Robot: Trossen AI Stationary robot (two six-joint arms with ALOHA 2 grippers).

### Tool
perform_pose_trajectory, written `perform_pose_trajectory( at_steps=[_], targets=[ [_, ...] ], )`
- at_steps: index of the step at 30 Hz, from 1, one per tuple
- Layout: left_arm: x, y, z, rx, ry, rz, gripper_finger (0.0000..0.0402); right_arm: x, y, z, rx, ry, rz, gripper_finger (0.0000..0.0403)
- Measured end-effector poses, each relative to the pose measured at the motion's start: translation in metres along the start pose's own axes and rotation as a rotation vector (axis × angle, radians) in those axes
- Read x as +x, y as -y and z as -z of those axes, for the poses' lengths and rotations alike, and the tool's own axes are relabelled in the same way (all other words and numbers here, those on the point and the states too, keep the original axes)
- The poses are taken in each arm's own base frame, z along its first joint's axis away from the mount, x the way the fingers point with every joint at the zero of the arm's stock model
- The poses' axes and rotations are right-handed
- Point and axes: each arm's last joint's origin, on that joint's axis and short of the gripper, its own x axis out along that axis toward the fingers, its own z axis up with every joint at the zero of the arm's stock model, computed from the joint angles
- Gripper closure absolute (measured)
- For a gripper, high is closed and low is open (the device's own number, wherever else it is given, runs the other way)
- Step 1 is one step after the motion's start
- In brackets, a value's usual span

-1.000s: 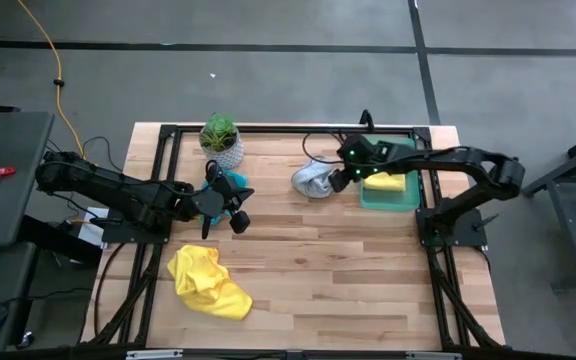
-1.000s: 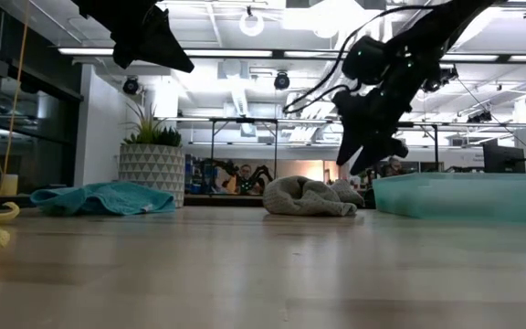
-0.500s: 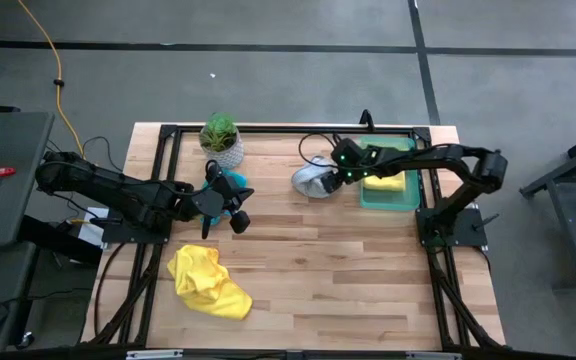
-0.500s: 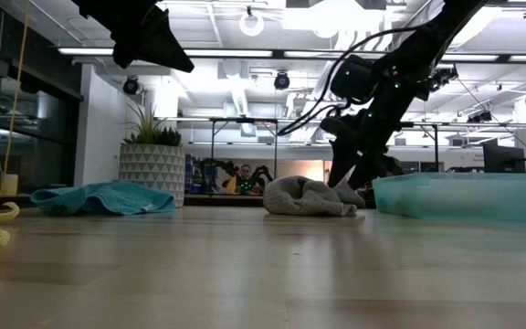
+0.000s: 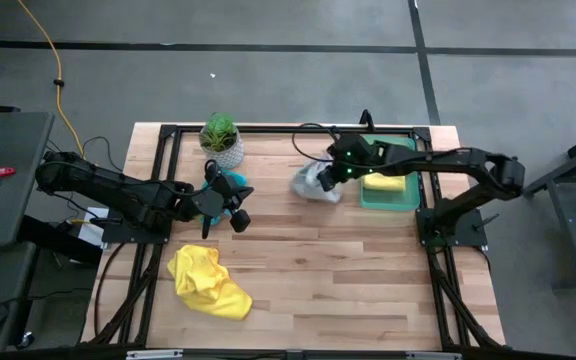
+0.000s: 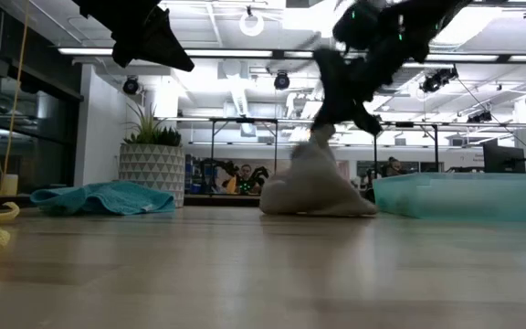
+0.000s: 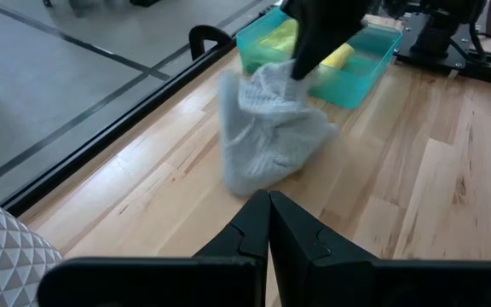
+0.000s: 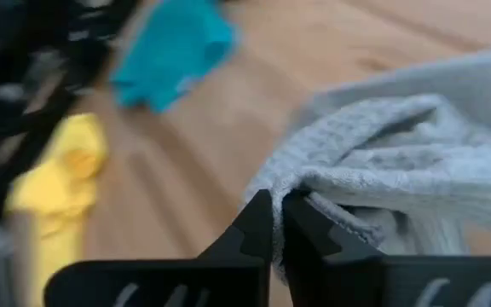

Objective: Fold microfiber towels
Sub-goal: Fold the gray microfiber cloth

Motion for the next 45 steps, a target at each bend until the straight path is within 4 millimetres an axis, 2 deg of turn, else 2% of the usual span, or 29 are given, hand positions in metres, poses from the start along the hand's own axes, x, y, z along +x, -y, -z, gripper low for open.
perform_pose_trajectory(
  at_steps=[2,5,8,11,15,20,25,29,33,36,41,45],
  targets=[
    [0.000,0.000,0.000,-0.003,0.003,0.001,0.0401,-0.003,-0.017,-0.001,-0.043,-0.022,-0.072,0.0397],
    [0.000,0.000,0.000,-0.002,0.003,0.001,0.0401,-0.001,-0.046,0.006,-0.216,-0.051,-0.180,0.0400],
    [0.000,0.000,0.000,-0.003,0.002,0.001,0.0401,0.006,-0.069,0.029,-0.451,-0.122,-0.277,0.0400],
    [0.000,0.000,0.000,-0.002,0.000,0.005,0.0401,0.013,-0.084,0.058,-0.656,-0.196,-0.337,0.0401],
    [0.000,0.001,0.000,-0.003,-0.008,0.019,0.0401,0.027,-0.086,0.102,-0.802,-0.368,-0.364,0.0401],
    [0.000,0.001,0.000,-0.003,-0.009,0.021,0.0401,0.043,-0.087,0.142,-0.852,-0.551,-0.335,0.0402],
    [0.000,0.001,0.000,-0.003,-0.009,0.021,0.0401,0.052,-0.089,0.168,-0.899,-0.632,-0.307,0.0402],
    [0.000,0.001,0.000,-0.003,-0.009,0.021,0.0401,0.048,-0.090,0.180,-1.046,-0.638,-0.192,0.0402],
    [0.000,0.001,0.000,-0.002,-0.009,0.021,0.0401,0.039,-0.103,0.174,-1.225,-0.611,-0.064,0.0402],
    [0.000,0.001,0.000,-0.002,-0.008,0.020,0.0401,0.037,-0.119,0.157,-1.260,-0.535,-0.064,0.0403],
    [0.000,0.001,0.000,-0.001,-0.009,0.020,0.0401,0.028,-0.151,0.106,-1.272,-0.353,-0.086,0.0403],
    [0.000,0.001,0.001,-0.002,-0.017,0.040,0.0401,0.003,-0.176,0.050,-1.305,-0.189,-0.005,0.0403]
  ],
)
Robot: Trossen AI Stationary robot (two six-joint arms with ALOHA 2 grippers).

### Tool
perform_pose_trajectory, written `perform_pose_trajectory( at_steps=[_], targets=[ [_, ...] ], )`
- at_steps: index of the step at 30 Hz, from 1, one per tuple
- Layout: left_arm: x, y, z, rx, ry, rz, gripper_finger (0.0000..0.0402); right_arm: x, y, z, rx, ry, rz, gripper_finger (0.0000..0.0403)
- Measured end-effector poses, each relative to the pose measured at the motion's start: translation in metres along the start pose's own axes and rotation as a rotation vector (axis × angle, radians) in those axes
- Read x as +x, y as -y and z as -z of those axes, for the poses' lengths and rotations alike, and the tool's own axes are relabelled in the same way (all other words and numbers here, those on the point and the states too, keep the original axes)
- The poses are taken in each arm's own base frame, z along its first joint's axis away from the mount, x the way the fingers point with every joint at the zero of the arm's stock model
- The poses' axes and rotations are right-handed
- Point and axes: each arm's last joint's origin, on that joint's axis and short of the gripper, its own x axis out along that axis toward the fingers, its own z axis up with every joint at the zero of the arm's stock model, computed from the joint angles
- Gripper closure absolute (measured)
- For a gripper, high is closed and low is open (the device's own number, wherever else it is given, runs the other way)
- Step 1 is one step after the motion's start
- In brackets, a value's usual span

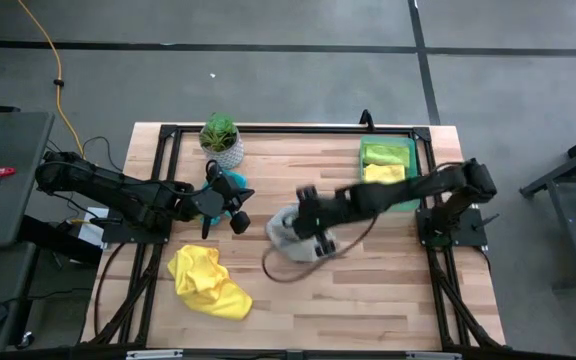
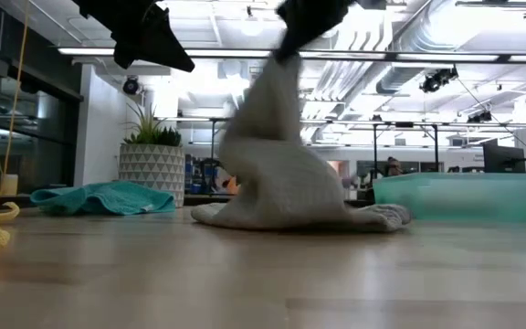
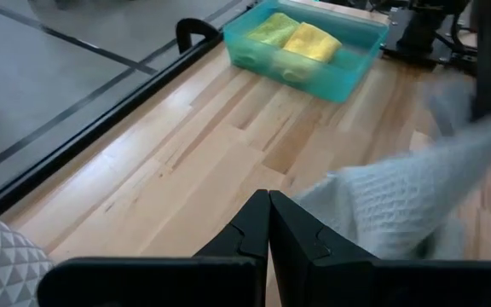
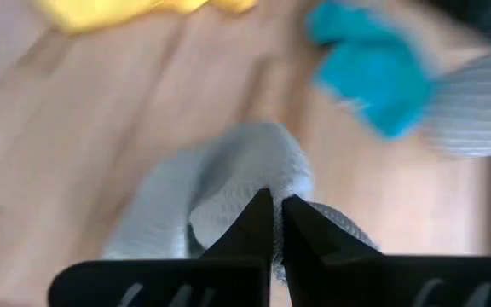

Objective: Fold microfiber towels
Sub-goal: Fold the gray microfiber cloth

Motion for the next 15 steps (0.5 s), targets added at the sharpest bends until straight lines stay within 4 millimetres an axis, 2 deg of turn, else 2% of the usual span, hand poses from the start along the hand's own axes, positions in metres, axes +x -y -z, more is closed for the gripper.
perform_pose_trajectory(
  at_steps=[3,6,11,15],
  targets=[
    [0.000,0.000,0.000,0.000,-0.002,0.006,0.0401,-0.029,0.032,-0.015,0.043,0.031,0.079,0.0403],
    [0.000,0.000,0.000,-0.014,-0.003,0.006,0.0401,-0.056,0.061,-0.019,0.140,0.021,0.185,0.0403],
    [0.000,0.000,0.000,-0.022,-0.005,0.005,0.0401,-0.084,0.098,-0.007,0.389,-0.080,0.446,0.0403],
    [0.000,0.000,0.000,-0.022,-0.005,0.005,0.0401,-0.093,0.117,0.006,0.621,-0.105,0.522,0.0403]
  ],
)
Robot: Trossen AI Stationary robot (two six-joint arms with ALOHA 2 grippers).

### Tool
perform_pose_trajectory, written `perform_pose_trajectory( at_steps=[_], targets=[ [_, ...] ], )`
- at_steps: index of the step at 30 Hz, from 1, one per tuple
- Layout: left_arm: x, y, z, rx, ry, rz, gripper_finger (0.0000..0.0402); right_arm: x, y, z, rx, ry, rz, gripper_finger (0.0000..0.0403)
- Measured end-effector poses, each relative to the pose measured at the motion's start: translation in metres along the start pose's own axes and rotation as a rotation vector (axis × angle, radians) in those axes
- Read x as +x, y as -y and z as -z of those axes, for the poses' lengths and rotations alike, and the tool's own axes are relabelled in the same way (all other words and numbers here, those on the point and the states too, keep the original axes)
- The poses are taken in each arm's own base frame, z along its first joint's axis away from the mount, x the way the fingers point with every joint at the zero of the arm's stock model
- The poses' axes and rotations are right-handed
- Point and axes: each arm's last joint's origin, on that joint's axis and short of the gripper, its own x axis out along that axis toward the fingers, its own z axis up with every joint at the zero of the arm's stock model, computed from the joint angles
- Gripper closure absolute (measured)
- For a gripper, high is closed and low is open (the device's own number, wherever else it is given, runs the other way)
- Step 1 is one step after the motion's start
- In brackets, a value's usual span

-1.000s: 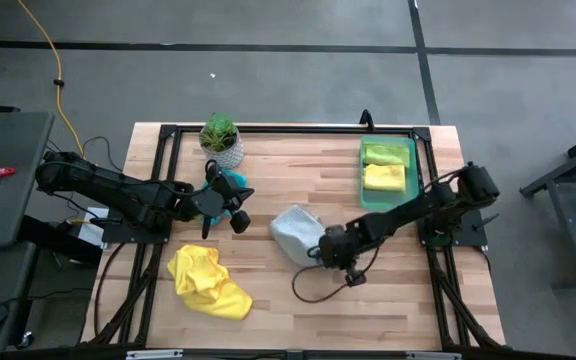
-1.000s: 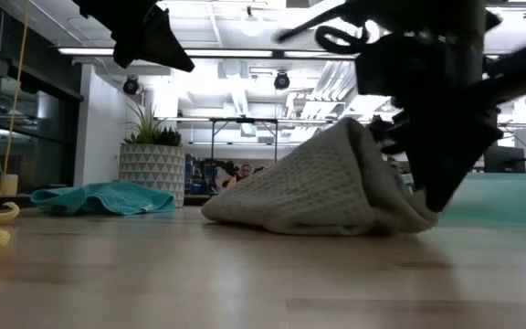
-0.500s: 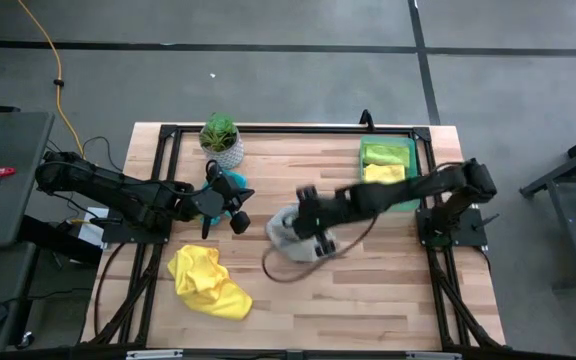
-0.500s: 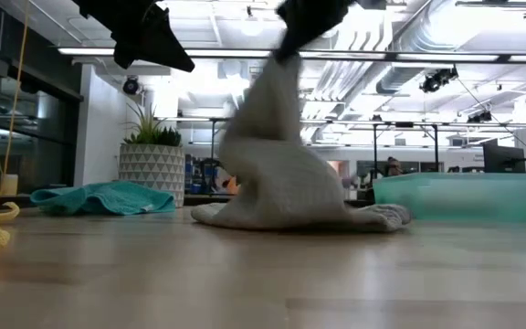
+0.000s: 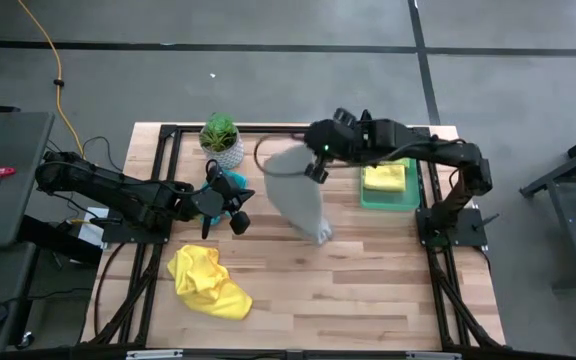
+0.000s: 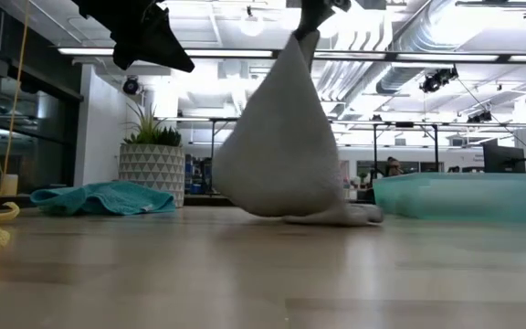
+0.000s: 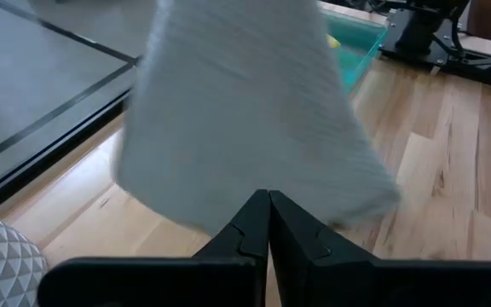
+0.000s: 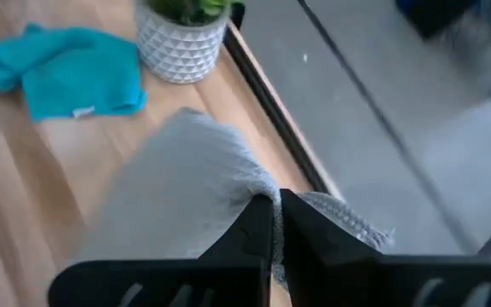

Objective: Fold microfiber towels
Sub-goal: Fold the gray microfiber cloth

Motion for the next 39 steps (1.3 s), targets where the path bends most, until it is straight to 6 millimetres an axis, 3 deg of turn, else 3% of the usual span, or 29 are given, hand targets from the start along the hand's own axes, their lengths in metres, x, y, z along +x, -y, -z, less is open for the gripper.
perform_pose_trajectory(
  at_steps=[4,8,14,19,24,30,35,39],
  targets=[
    [0.000,0.000,0.000,0.000,0.000,0.000,0.0401,0.005,0.008,0.000,0.142,-0.028,-0.061,0.0403],
    [0.000,0.000,0.000,0.000,0.000,-0.001,0.0401,0.006,0.008,-0.007,0.150,0.033,-0.112,0.0403],
    [0.000,0.000,0.000,0.010,-0.002,-0.005,0.0401,-0.006,0.005,-0.014,-0.064,0.146,-0.203,0.0403],
    [0.000,-0.001,0.001,0.016,-0.007,-0.013,0.0401,-0.012,-0.023,-0.007,-0.201,0.161,-0.569,0.0403],
    [0.000,-0.002,0.004,0.036,-0.030,-0.027,0.0401,0.007,-0.069,0.032,-0.307,-0.018,-0.817,0.0403],
    [0.000,-0.003,0.005,0.042,-0.037,-0.030,0.0401,0.048,-0.122,0.117,-0.395,-0.292,-0.851,0.0403],
    [0.001,-0.003,0.005,0.042,-0.026,-0.056,0.0401,0.067,-0.145,0.174,-0.340,-0.422,-0.878,0.0403],
    [0.016,-0.003,0.014,0.067,-0.057,-0.133,0.0398,0.070,-0.154,0.191,-0.286,-0.449,-0.879,0.0403]
  ],
)
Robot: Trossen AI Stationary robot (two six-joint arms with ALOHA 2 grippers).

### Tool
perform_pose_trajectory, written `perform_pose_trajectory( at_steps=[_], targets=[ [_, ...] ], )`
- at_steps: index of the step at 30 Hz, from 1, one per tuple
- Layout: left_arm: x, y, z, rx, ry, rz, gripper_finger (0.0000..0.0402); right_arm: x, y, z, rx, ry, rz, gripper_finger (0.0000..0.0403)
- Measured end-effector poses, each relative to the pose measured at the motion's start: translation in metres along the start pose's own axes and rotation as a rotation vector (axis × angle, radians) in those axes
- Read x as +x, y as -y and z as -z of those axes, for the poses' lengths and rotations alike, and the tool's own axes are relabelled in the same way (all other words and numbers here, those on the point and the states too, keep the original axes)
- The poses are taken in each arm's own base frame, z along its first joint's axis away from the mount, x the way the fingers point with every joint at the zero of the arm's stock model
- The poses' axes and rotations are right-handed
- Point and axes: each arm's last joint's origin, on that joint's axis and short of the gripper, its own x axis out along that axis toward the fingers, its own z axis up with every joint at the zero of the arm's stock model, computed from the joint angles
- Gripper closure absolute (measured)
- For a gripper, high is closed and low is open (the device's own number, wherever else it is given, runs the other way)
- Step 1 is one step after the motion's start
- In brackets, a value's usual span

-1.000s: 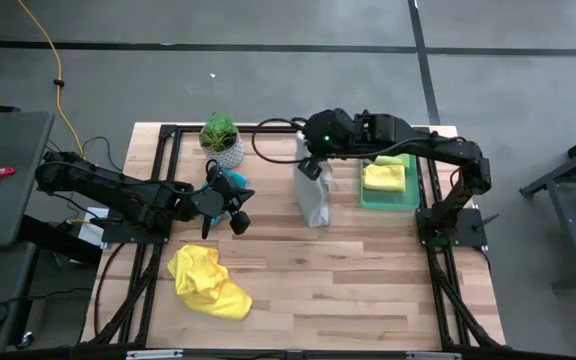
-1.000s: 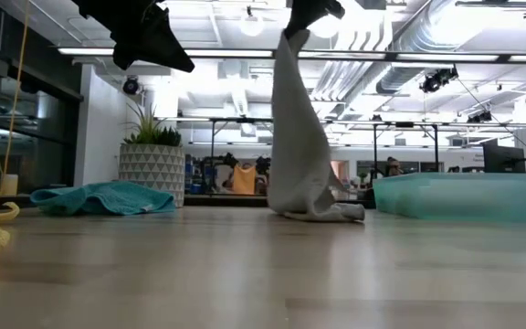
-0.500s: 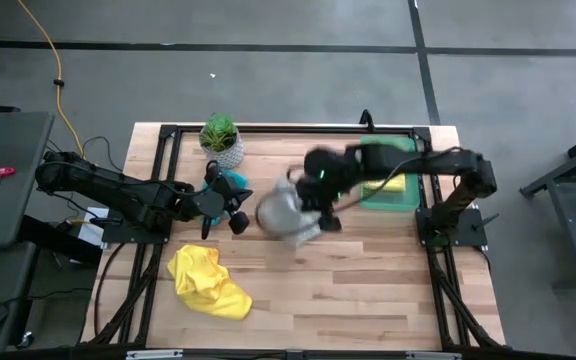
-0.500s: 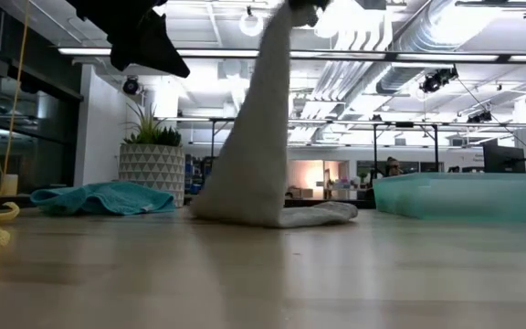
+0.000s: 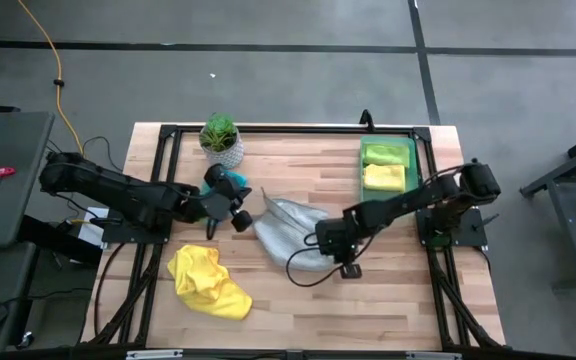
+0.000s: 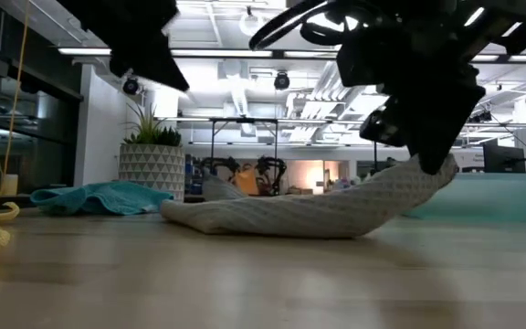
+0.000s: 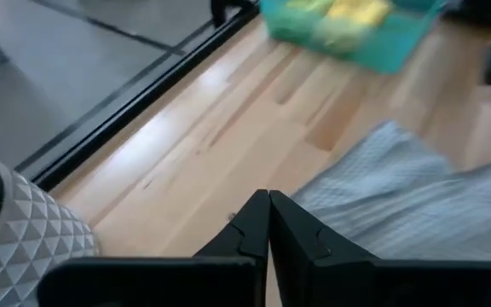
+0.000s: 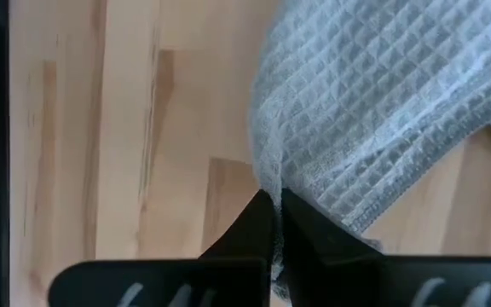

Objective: Fold microfiber towels
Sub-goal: Fold the gray microfiber cloth

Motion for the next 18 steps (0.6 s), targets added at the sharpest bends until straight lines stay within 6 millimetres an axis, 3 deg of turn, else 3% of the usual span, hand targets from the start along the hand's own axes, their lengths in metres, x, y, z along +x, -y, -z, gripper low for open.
perform_pose_trajectory(
  at_steps=[4,10,14,18],
  targets=[
    [0.028,0.008,0.010,0.038,-0.102,0.027,0.0374,0.002,-0.003,-0.002,-0.014,0.034,-0.009,0.0403],
    [0.065,0.019,0.024,0.152,-0.172,0.059,0.0307,-0.002,-0.004,-0.008,-0.020,0.062,-0.009,0.0403],
    [0.079,0.011,0.024,0.288,-0.191,0.062,0.0257,-0.002,-0.004,-0.009,-0.024,0.073,-0.010,0.0403],
    [0.095,-0.013,0.018,0.297,-0.245,0.183,0.0218,-0.002,-0.004,-0.009,-0.024,0.077,-0.010,0.0403]
  ],
)
